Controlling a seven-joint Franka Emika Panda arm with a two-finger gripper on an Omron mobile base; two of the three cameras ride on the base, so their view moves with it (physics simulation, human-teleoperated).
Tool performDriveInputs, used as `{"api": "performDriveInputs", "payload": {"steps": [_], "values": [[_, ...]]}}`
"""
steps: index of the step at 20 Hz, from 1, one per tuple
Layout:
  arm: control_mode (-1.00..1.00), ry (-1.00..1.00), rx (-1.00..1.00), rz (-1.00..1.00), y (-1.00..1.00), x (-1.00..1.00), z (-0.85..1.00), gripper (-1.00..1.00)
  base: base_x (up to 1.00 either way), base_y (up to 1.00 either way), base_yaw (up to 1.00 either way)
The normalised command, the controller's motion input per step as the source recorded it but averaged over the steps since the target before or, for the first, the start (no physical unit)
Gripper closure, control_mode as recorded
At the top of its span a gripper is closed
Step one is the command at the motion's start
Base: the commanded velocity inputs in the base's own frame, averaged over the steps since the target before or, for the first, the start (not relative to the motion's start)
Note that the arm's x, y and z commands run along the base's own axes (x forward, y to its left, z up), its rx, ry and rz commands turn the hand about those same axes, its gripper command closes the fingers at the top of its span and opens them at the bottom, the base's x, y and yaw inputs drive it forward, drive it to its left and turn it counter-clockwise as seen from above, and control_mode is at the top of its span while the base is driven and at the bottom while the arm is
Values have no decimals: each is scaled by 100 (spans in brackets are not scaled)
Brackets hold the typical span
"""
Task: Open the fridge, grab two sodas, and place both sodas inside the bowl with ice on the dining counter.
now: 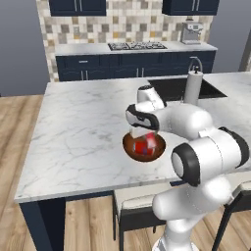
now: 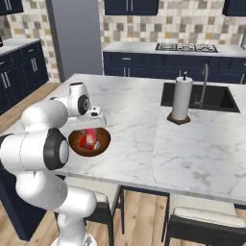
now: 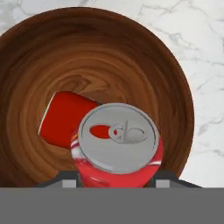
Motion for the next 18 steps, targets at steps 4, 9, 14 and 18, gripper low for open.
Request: {"api": "performDriveInputs", "payload": {"steps": [4,9,14,18], "values": [[-100,12,-8,2,0,24,-43,100,0,0,0],[-100,1,0,0,2,-22,-26,-100,0,0,0],[-100,-5,0,0,8,-34,-4,-100,0,0,0],[-100,0,0,0,0,-2,13,-100,0,0,0]]}}
